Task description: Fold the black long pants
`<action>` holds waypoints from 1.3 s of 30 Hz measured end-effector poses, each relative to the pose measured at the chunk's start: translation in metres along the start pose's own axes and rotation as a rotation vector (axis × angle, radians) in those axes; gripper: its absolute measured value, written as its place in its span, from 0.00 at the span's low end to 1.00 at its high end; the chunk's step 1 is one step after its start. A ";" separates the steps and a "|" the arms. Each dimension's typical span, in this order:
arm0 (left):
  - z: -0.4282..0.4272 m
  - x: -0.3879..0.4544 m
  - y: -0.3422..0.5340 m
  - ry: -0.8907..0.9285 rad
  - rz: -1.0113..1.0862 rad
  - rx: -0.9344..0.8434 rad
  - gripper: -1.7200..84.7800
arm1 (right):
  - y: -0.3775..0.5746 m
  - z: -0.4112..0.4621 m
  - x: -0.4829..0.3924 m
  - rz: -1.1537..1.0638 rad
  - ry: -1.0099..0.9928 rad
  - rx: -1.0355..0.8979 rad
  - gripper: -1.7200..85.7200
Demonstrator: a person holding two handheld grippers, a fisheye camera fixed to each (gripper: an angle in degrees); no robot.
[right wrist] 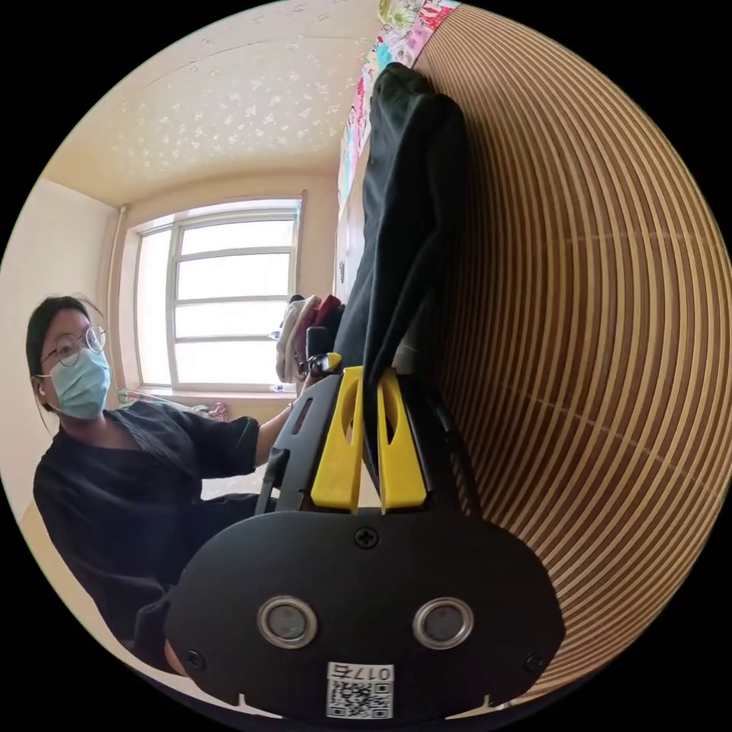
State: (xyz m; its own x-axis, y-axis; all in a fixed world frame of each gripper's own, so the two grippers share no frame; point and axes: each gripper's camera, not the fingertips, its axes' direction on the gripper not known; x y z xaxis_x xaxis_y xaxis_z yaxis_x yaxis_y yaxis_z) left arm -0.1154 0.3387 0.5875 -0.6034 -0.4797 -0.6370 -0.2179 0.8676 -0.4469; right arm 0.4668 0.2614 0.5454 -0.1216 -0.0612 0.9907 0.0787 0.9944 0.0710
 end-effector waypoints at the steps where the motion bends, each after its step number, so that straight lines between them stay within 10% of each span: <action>1: -0.002 0.017 0.012 0.003 0.032 -0.003 0.05 | 0.005 0.001 -0.011 -0.014 -0.006 0.001 0.05; 24: -0.061 0.453 0.150 0.206 1.059 0.254 0.04 | 0.156 0.018 -0.525 -0.960 -0.080 0.184 0.03; 34: -0.042 0.496 0.135 0.148 0.996 0.252 0.04 | 0.181 0.045 -0.615 -1.095 0.064 0.200 0.03; 39: -0.004 0.424 0.044 -0.095 0.747 0.222 0.04 | 0.093 0.055 -0.551 -0.814 0.423 0.225 0.03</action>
State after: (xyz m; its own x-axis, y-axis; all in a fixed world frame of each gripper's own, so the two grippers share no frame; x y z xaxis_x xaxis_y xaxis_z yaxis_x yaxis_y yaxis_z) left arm -0.3841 0.1737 0.3004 -0.4592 0.2033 -0.8647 0.3841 0.9232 0.0131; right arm 0.4865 0.3924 -0.0005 0.3175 -0.7266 0.6092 -0.0707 0.6226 0.7794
